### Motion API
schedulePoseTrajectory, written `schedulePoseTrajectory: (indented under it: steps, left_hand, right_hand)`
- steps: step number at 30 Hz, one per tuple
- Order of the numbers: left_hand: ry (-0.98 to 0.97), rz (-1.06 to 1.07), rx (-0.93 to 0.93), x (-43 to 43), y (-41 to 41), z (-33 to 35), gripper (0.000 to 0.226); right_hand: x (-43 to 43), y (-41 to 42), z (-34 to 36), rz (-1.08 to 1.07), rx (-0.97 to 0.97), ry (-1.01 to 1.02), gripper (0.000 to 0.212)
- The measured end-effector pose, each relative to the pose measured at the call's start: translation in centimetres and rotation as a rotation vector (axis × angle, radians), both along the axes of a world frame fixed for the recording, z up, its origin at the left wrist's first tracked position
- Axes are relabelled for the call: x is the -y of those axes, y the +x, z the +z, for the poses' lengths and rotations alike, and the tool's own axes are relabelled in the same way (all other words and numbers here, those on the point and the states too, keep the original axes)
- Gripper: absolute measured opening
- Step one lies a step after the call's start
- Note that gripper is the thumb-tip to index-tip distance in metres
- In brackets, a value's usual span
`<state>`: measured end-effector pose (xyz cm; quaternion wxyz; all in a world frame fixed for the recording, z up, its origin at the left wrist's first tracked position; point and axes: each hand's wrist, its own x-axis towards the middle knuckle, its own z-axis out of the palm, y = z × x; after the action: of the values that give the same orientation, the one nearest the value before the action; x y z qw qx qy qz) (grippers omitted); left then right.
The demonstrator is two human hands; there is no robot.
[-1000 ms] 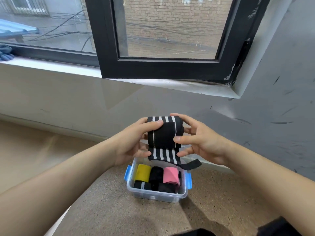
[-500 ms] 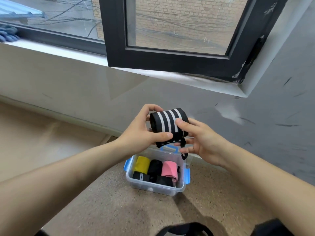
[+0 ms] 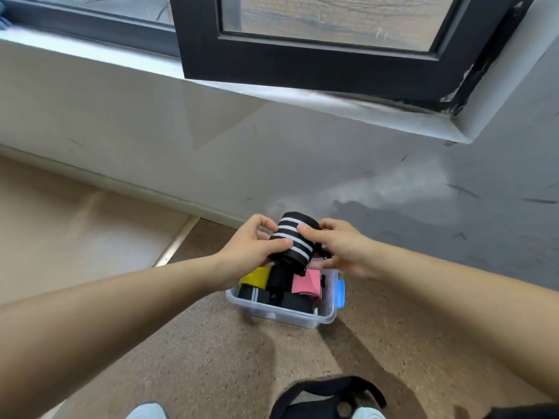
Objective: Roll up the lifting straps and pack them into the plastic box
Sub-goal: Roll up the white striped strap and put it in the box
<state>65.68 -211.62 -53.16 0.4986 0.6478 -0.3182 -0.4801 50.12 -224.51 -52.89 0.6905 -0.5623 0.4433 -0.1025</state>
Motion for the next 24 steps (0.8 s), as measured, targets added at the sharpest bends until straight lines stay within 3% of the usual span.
schedulePoseTrajectory:
  steps: [8,10,14,17,24]
  left_hand:
    - [0.124,-0.033,0.224,1.1,1.0,-11.9,0.039]
    - [0.143,-0.108,0.291,0.7,1.6,-14.4,0.056]
    - [0.244,-0.304,0.680,0.6,2.8,-17.8,0.078]
    - [0.271,-0.459,0.923,0.8,3.1,-19.9,0.075]
    - [0.268,-0.589,1.066,0.2,3.3,-21.5,0.076]
  right_hand:
    - [2.8,2.5,-11.5,-0.008,-0.097,0.041,0.054]
    - [3.3,3.2,-14.4,-0.019,-0.114,0.063,0.059]
    - [4.4,4.9,-19.3,-0.009,-0.150,0.066,0.061]
    - [4.6,6.0,-22.3,0.003,-0.156,-0.041,0.061]
    - [4.1,4.6,-24.6,0.007,-0.090,-0.235,0.047]
